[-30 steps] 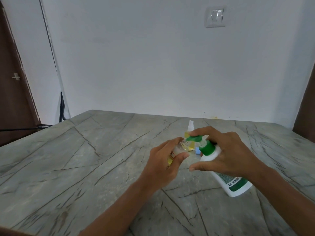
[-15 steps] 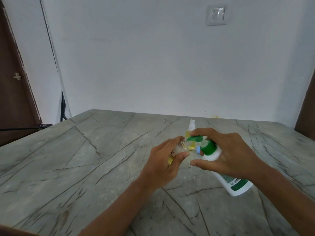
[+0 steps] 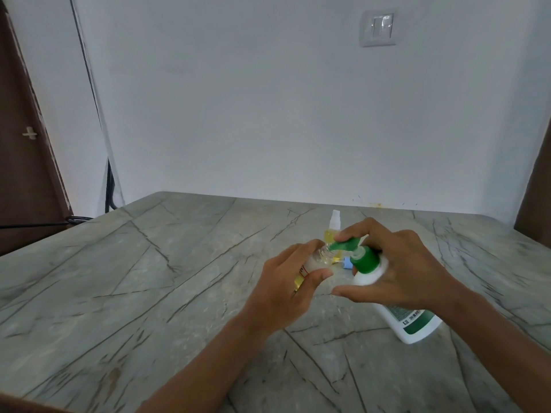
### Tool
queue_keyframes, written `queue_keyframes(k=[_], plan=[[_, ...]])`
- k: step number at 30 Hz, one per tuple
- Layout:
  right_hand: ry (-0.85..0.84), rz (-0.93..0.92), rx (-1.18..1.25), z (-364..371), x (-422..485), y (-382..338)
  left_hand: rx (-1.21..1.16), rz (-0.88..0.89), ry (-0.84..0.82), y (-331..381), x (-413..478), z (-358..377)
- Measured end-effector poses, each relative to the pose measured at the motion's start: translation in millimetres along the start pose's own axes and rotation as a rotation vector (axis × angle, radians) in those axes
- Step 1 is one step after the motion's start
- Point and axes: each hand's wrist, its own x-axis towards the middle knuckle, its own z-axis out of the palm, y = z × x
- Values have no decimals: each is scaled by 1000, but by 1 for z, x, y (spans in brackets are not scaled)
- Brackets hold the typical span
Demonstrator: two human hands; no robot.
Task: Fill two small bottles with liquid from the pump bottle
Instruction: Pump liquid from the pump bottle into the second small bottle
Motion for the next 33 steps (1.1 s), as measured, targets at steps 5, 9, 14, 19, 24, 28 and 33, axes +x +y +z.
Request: queue_keyframes(k=[5,9,14,19,24,28,33], plan=[[38,-18,61,2,1,1,-10,28,-37,0,-2,1],[9,6,-1,3,0,4,-9,1,-12,-2,0,0],[2,-47,-63,4,-2,6,0,-20,-7,-1,0,0],[16,-47,-26,4,1,5,-8,-7,-5,2,1,-2],[44,-57,-2,4,1,6,-3,5,-8,3,0,-1],[86,-88,20,5,1,7,-24,11,-40,4,-1,0],[102,-89,23,5,1,6,-15,27,-46,4,-1,1]])
